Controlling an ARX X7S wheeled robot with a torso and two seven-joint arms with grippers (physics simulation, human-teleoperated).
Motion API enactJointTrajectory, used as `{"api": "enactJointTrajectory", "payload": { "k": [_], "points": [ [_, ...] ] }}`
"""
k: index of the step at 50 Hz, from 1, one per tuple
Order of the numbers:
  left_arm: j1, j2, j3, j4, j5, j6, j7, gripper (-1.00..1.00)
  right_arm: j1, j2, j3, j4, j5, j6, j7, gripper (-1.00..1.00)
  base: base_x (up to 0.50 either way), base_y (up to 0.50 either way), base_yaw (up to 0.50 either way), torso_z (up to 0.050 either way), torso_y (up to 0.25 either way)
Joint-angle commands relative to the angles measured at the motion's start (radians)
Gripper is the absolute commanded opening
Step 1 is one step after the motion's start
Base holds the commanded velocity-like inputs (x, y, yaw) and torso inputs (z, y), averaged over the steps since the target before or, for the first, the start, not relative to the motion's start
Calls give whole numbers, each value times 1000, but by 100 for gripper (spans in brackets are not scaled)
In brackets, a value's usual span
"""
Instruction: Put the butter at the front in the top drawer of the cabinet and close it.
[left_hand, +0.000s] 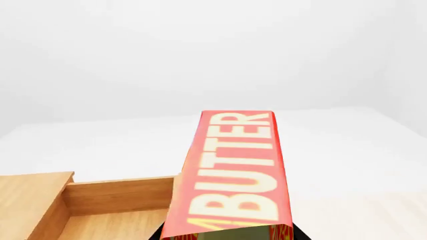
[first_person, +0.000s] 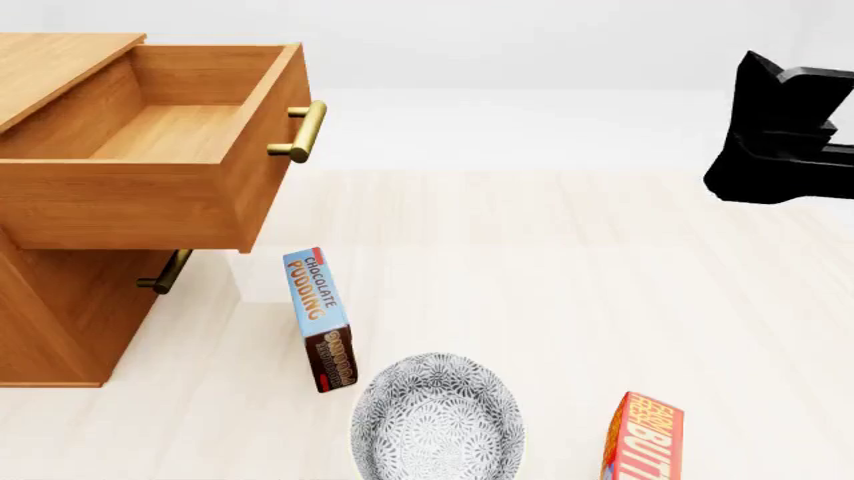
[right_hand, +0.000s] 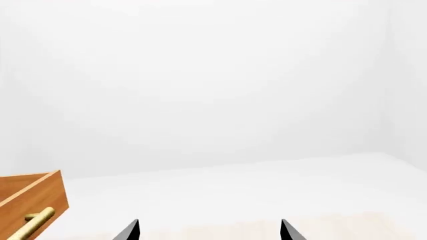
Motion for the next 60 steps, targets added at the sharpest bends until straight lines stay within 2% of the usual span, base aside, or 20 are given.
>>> {"api": "enactJointTrajectory", "payload": {
  "k": [1,6,16,24,28,38,48,54,60],
  "points": [
    [-88,19,53,-108,146,4,121,-100,-48,53,0,-51,13,-51,-7,100,0,0,0,0,0],
    [-138,51,126,-230,244,5,220,-100,-74,76,-6,-64,-3,-77,-26,100,0,0,0,0,2],
    [-204,174,221,-572,392,102,399,-100,-144,121,-30,-91,-49,-164,-55,100,0,0,0,0,1],
    [-205,254,260,-779,457,182,507,-100,-168,140,-36,-110,-65,-199,-65,100,0,0,0,1,3],
    [-174,260,241,-807,470,206,497,-100,-186,146,-44,-117,-80,-221,-73,100,0,0,1,0,0],
    [-101,248,136,-808,514,223,450,-100,-202,144,-50,-116,-94,-234,-83,100,0,0,0,0,1],
    [-38,244,-20,-808,652,222,443,-100,-224,149,-59,-122,-111,-257,-90,100,0,0,0,1,2],
    [13,245,-165,-808,810,225,475,-100,-231,151,-60,-126,-116,-264,-91,100,0,0,0,0,0],
    [54,255,-392,-809,1075,220,527,-100,-239,151,-63,-129,-121,-270,-90,100,0,0,0,0,2]
  ]
}}
